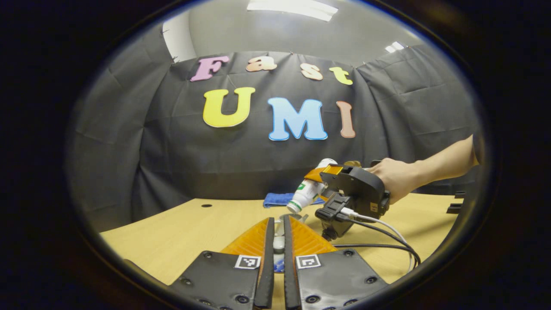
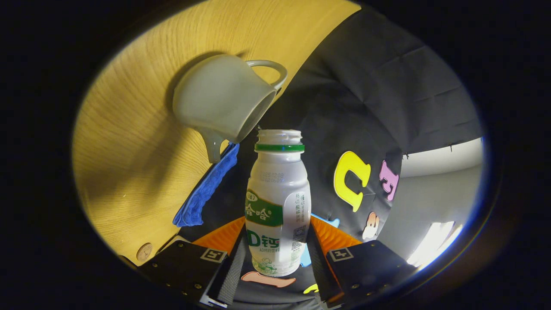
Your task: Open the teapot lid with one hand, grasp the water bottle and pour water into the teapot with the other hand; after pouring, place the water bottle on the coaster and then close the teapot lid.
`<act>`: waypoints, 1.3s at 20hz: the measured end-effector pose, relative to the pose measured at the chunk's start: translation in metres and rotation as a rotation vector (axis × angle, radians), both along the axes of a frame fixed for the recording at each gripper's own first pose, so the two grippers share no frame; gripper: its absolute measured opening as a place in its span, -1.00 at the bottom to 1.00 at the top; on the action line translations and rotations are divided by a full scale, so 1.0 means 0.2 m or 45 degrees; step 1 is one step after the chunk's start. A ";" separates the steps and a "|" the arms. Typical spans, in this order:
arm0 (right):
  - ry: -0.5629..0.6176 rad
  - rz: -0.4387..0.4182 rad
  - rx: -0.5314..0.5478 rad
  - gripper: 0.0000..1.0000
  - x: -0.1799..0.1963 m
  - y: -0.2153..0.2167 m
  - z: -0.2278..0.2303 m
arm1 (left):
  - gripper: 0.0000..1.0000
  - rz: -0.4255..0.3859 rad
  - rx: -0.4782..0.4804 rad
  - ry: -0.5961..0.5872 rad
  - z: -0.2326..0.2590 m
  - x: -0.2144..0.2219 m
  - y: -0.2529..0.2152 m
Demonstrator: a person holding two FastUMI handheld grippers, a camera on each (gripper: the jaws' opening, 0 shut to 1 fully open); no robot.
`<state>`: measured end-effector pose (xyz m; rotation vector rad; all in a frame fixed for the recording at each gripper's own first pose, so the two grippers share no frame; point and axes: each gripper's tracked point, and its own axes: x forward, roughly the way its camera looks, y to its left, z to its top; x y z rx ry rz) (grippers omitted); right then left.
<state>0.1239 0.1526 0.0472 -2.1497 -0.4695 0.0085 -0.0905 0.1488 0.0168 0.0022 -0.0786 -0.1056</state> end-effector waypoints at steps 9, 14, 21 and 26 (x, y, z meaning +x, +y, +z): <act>0.033 0.003 0.046 0.43 0.00 0.00 0.00 | -0.60 0.002 0.000 0.000 0.01 -0.01 0.00; 0.262 -0.052 0.313 0.43 0.05 -0.07 -0.11 | -0.60 0.007 -0.068 -0.005 0.02 -0.01 0.05; 0.564 -0.089 0.724 0.43 0.06 -0.07 -0.23 | -0.60 0.033 -0.137 0.019 0.02 0.01 0.14; 0.723 -0.051 1.076 0.43 0.04 -0.05 -0.20 | -0.60 0.046 -0.177 0.025 0.03 0.04 0.19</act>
